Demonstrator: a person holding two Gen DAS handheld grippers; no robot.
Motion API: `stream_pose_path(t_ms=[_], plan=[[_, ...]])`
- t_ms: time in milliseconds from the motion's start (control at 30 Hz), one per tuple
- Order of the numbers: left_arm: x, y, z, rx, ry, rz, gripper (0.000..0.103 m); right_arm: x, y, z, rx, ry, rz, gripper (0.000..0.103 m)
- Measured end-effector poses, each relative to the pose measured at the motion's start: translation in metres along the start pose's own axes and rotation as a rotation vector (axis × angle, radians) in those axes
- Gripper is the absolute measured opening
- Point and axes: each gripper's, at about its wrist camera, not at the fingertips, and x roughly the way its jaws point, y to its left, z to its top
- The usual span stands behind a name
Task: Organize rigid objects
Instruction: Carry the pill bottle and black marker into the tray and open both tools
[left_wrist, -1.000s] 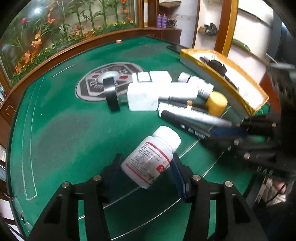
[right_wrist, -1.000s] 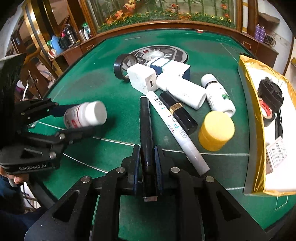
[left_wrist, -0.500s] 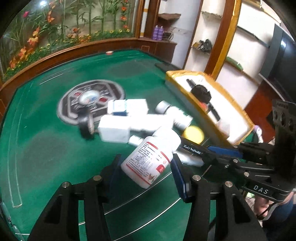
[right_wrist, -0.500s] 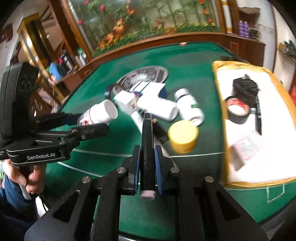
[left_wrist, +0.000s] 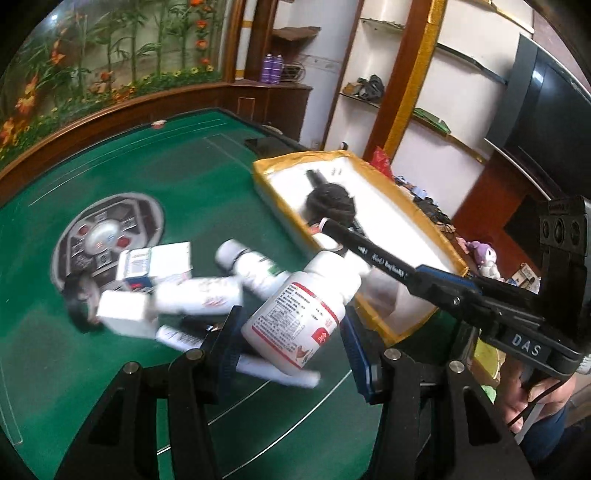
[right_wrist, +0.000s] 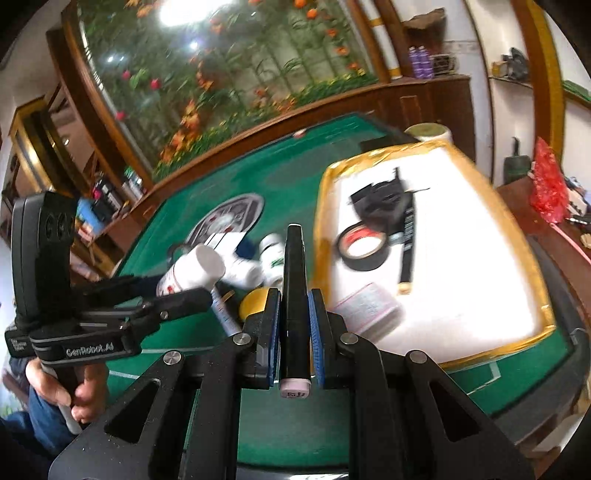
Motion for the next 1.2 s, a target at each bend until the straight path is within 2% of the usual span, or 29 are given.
stream_pose_path(t_ms=[167, 367, 567, 700, 900, 1200], plan=[[0.021, -0.028, 0.019, 0.034, 0.016, -0.044, 0.053, -0.010, -0.032, 0.008, 0.060, -0.047, -0.082, 0.014], [0.061, -0.060, 0.035, 0.067, 0.052, -0.066, 0.053, -0.009, -0.065, 0.016, 0.111, -0.062, -0.155, 0.014], [0.099, -0.074, 0.042, 0.047, 0.113, -0.079, 0.053, 0.000, -0.090, 0.025, 0.162, -0.057, -0.215, 0.014], [0.110, -0.083, 0.043, 0.051, 0.115, -0.086, 0.052, 0.006, -0.105, 0.030, 0.190, -0.046, -0.234, 0.014], [0.120, -0.094, 0.039, 0.062, 0.129, -0.110, 0.052, 0.014, -0.120, 0.030, 0.229, -0.019, -0.215, 0.014], [0.120, -0.097, 0.038, 0.075, 0.121, -0.107, 0.052, 0.019, -0.119, 0.026, 0.228, 0.011, -0.202, 0.015]])
